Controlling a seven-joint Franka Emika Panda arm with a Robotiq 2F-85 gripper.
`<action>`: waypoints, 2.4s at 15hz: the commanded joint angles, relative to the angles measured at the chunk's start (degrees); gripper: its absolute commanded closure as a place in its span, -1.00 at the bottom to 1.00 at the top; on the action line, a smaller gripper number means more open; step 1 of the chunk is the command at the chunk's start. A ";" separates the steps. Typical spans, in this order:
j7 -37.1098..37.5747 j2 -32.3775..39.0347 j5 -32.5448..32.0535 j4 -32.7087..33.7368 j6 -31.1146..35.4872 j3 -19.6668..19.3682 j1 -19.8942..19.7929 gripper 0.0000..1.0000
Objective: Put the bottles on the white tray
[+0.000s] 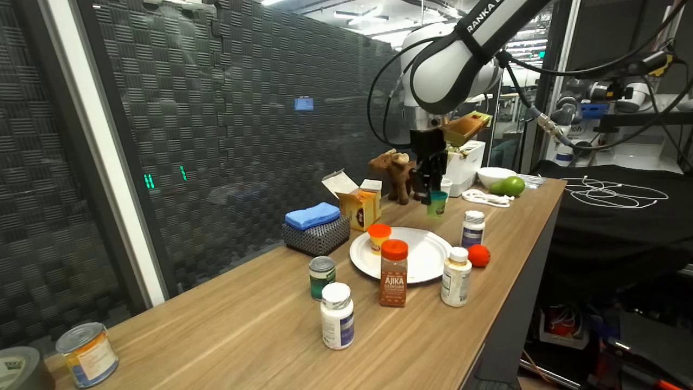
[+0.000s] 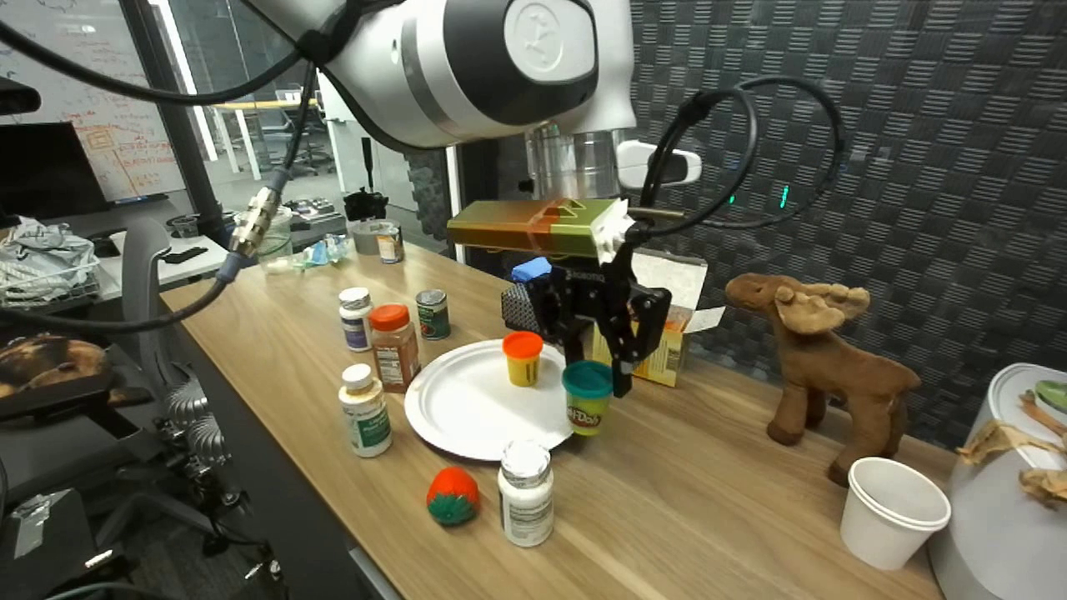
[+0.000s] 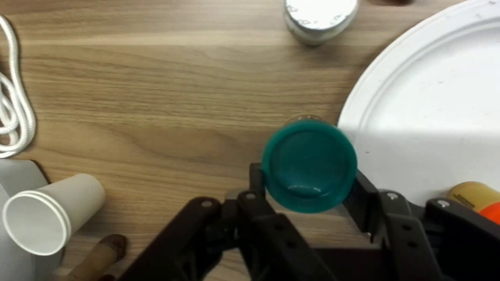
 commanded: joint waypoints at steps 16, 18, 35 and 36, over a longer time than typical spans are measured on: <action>-16.02 -2.02 7.52 -9.18 18.94 7.53 -0.48 0.47; -17.16 -1.83 7.55 -9.55 19.10 7.52 -0.48 0.47; -21.44 -1.99 10.71 -9.53 19.18 8.14 -2.04 -1.00; -21.64 -2.21 11.08 -9.40 18.61 8.17 -2.12 -1.00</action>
